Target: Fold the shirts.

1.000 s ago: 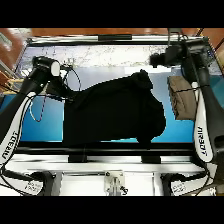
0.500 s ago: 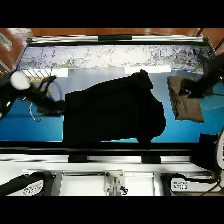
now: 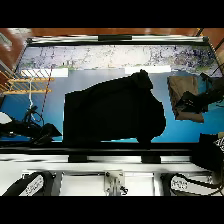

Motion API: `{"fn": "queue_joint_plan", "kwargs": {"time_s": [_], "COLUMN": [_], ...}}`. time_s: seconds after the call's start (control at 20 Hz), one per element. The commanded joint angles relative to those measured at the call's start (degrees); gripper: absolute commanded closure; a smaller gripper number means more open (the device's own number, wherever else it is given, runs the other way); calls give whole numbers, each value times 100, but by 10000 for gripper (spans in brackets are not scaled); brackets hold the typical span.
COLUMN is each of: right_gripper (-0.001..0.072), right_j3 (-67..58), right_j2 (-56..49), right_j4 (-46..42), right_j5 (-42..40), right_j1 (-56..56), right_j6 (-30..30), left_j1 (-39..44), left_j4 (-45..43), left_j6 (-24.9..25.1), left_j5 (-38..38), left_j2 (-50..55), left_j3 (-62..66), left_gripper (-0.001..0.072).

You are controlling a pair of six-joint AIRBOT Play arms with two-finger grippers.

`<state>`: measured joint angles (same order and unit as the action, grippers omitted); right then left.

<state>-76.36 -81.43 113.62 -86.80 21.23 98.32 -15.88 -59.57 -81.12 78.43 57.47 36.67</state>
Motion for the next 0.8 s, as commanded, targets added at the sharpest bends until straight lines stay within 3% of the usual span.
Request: {"fn": "queue_joint_plan", "kwargs": {"time_s": [0.0,0.4,0.75], "right_gripper": [212,212,212], "right_j3": [103,103,103], "right_j2": [22,22,22], "right_j4": [138,136,138], "right_j5": [85,160,243], "right_j1": [31,31,31], "right_j6": [101,98,96], "left_j1": [-129,-79,612], "left_j4": [155,289,291], "left_j6": [457,721,608], "left_j5": [-90,-538,-780], "left_j2": [485,1237,1720], "left_j3": [-240,-240,-240], "left_gripper": [101,112,120]}}
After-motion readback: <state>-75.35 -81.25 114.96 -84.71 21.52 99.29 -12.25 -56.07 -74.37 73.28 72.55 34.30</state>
